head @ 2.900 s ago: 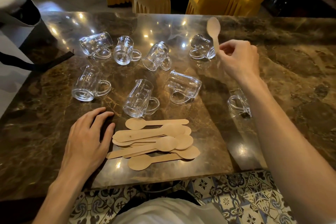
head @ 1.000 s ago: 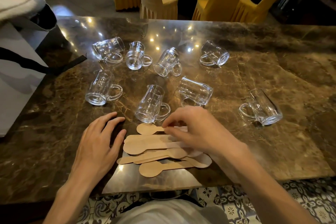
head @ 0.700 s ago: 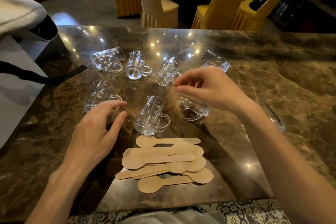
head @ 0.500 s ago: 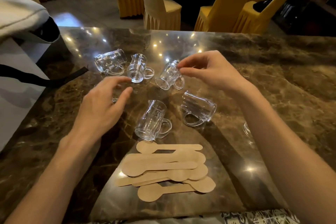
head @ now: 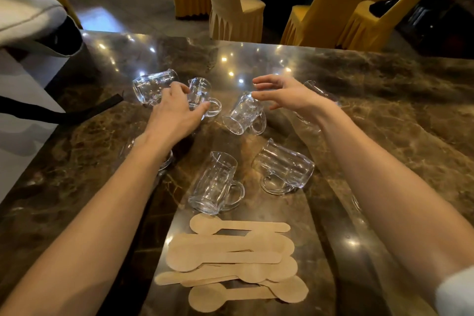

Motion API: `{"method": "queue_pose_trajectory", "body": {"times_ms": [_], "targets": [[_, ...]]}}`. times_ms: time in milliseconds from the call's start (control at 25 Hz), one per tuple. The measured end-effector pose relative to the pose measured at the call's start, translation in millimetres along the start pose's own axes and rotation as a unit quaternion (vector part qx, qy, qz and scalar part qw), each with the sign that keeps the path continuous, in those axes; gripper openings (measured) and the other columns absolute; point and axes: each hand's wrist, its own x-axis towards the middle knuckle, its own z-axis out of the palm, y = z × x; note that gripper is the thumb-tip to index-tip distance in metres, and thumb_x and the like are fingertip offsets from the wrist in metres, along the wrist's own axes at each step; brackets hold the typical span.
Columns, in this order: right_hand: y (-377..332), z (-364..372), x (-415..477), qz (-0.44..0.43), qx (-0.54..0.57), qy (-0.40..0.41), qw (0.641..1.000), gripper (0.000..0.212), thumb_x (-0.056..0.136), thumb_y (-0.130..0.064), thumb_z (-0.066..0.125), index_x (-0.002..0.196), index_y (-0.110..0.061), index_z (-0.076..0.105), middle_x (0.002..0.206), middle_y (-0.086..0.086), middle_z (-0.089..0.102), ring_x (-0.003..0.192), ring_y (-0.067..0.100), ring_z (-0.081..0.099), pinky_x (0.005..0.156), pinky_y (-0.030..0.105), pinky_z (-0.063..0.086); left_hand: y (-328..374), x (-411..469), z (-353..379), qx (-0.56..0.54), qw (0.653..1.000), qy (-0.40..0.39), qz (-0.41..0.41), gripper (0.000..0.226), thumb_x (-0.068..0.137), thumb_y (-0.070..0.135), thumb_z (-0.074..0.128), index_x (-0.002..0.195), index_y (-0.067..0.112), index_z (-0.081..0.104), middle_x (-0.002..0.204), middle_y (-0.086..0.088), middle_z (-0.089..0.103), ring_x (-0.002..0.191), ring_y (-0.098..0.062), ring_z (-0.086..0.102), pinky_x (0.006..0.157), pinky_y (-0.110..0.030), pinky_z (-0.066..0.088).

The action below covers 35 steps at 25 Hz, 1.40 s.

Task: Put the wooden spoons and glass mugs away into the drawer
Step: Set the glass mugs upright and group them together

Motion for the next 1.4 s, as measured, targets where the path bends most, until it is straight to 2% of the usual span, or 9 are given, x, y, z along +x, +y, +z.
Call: {"method": "queue_pose_trajectory", "body": {"times_ms": [160, 280, 440, 600, 800, 920, 1080, 1240, 1400], "targets": [[8, 3, 17, 0.041, 0.010, -0.063, 0.997, 0.052, 0.088, -0.029, 0.064, 0.136, -0.020, 0.047, 0.137, 0.004, 0.049, 0.120, 0.018, 0.051, 0.086, 0.028, 0.050, 1, 7, 11, -0.018, 1.000, 0.008, -0.016, 0.065, 0.081, 0.049, 0.065, 0.123, 0.011, 0.035, 0.123, -0.012, 0.046, 0.094, -0.019, 0.043, 0.081, -0.032, 0.032], [11, 2, 23, 0.034, 0.004, -0.093, 0.995, 0.045, 0.088, -0.032, 0.063, 0.131, -0.022, 0.052, 0.129, 0.001, 0.056, 0.113, 0.014, 0.055, 0.079, 0.026, 0.049, 0, 9, 14, -0.030, 0.999, 0.015, -0.020, 0.069, 0.078, 0.050, 0.068, 0.124, 0.011, 0.034, 0.125, -0.012, 0.044, 0.094, -0.016, 0.039, 0.082, -0.030, 0.028], [16, -3, 23, 0.025, 0.039, -0.124, 0.991, 0.037, 0.088, -0.019, 0.062, 0.124, -0.028, 0.056, 0.120, -0.006, 0.058, 0.107, 0.009, 0.057, 0.072, 0.021, 0.048, -3, 6, 17, -0.024, 0.999, 0.012, -0.018, 0.073, 0.077, 0.047, 0.070, 0.127, 0.012, 0.031, 0.129, -0.012, 0.038, 0.096, -0.015, 0.037, 0.083, -0.028, 0.029], [22, -4, 22, 0.004, 0.066, -0.135, 0.989, 0.039, 0.089, -0.010, 0.059, 0.124, -0.025, 0.055, 0.121, 0.002, 0.060, 0.100, 0.009, 0.060, 0.076, 0.023, 0.047, -3, 0, 20, -0.031, 0.999, 0.033, -0.011, 0.070, 0.080, 0.042, 0.070, 0.130, 0.013, 0.031, 0.131, -0.013, 0.036, 0.094, -0.016, 0.038, 0.084, -0.029, 0.031], [28, -5, 15, -0.018, 0.047, -0.131, 0.990, 0.046, 0.087, -0.017, 0.064, 0.132, -0.018, 0.052, 0.120, 0.004, 0.063, 0.110, 0.018, 0.059, 0.092, 0.032, 0.048, -1, -2, 18, -0.022, 0.999, 0.045, -0.004, 0.064, 0.083, 0.038, 0.067, 0.134, 0.015, 0.035, 0.132, -0.013, 0.041, 0.105, -0.023, 0.050, 0.090, -0.033, 0.038], [27, -3, 10, -0.028, 0.071, -0.119, 0.990, 0.048, 0.084, -0.020, 0.067, 0.130, -0.018, 0.053, 0.118, 0.000, 0.064, 0.109, 0.013, 0.062, 0.090, 0.028, 0.051, 1, 0, 11, -0.011, 0.998, 0.057, 0.008, 0.065, 0.082, 0.037, 0.069, 0.134, 0.015, 0.038, 0.131, -0.010, 0.046, 0.117, -0.026, 0.049, 0.098, -0.040, 0.037], [20, 1, 3, -0.041, 0.044, -0.080, 0.995, 0.055, 0.080, -0.025, 0.071, 0.131, -0.020, 0.051, 0.122, 0.002, 0.058, 0.110, 0.015, 0.059, 0.088, 0.027, 0.053, 5, 1, 0, -0.021, 0.997, 0.066, 0.038, 0.063, 0.080, 0.036, 0.071, 0.131, 0.013, 0.041, 0.132, -0.008, 0.052, 0.122, -0.024, 0.048, 0.098, -0.037, 0.037], [4, 5, -11, -0.076, -0.033, 0.011, 0.997, 0.059, 0.079, -0.037, 0.072, 0.132, -0.026, 0.048, 0.122, -0.006, 0.051, 0.103, -0.001, 0.050, 0.074, 0.010, 0.043, 10, 3, -17, -0.006, 0.997, 0.031, 0.077, 0.062, 0.081, 0.032, 0.071, 0.134, 0.016, 0.044, 0.135, -0.007, 0.052, 0.124, -0.025, 0.048, 0.101, -0.039, 0.036], [-11, 13, -22, -0.093, -0.132, 0.114, 0.980, 0.062, 0.079, -0.041, 0.072, 0.133, -0.023, 0.048, 0.132, 0.004, 0.053, 0.109, 0.009, 0.050, 0.084, 0.020, 0.041, 19, 8, -38, 0.048, 0.989, -0.035, 0.133, 0.061, 0.082, 0.032, 0.069, 0.136, 0.020, 0.044, 0.136, -0.010, 0.051, 0.124, -0.027, 0.047, 0.100, -0.038, 0.037]]}}
